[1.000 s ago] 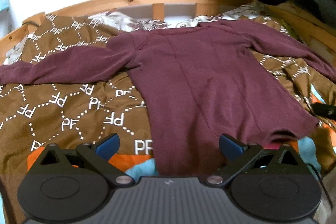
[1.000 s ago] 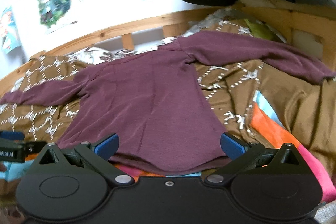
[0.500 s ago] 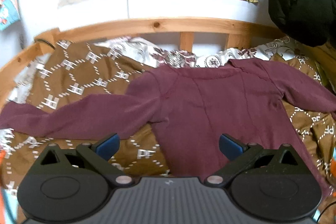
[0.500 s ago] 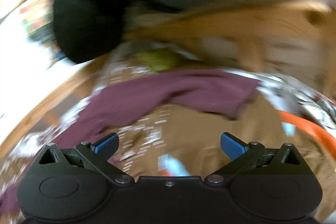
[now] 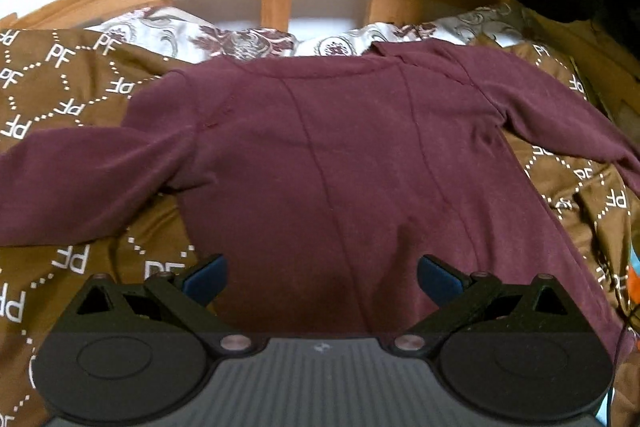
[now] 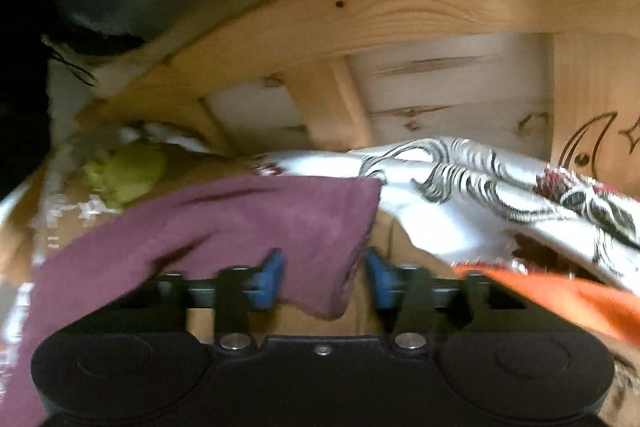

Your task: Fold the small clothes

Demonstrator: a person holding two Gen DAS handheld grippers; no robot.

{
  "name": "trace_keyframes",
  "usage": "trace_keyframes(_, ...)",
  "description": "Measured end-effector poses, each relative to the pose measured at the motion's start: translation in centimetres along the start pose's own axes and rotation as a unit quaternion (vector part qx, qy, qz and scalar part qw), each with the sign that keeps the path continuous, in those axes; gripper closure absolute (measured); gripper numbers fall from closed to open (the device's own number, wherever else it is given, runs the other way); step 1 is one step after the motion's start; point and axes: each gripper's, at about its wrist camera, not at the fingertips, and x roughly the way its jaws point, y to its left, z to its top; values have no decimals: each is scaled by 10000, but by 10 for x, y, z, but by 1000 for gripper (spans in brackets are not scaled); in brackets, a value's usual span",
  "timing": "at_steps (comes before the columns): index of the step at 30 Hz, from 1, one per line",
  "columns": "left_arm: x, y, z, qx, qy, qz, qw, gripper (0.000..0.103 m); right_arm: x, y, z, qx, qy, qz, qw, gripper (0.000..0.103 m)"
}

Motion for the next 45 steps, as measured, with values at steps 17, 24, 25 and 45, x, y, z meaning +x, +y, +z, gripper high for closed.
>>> trace_keyframes(17, -26, 52, 10, -651, -171, 479, 9966, 1, -149, 163, -22, -3894, -1828, 3211, 8437, 98)
trace_keyframes(24, -27, 91, 4, -1017, -154, 885, 9908, 1, -171, 228, -123, -4854, -862, 4687, 7329, 98)
trace_keyframes(25, -27, 96, 2, -1047, -135, 939, 9900, 1, -170, 232, -138, -4958, -746, 4770, 7219, 98)
trace_keyframes(45, -2, 84, -6, -932, -191, 600, 9937, 1, -92, 201, -157, -4755, 287, 4243, 7701, 25)
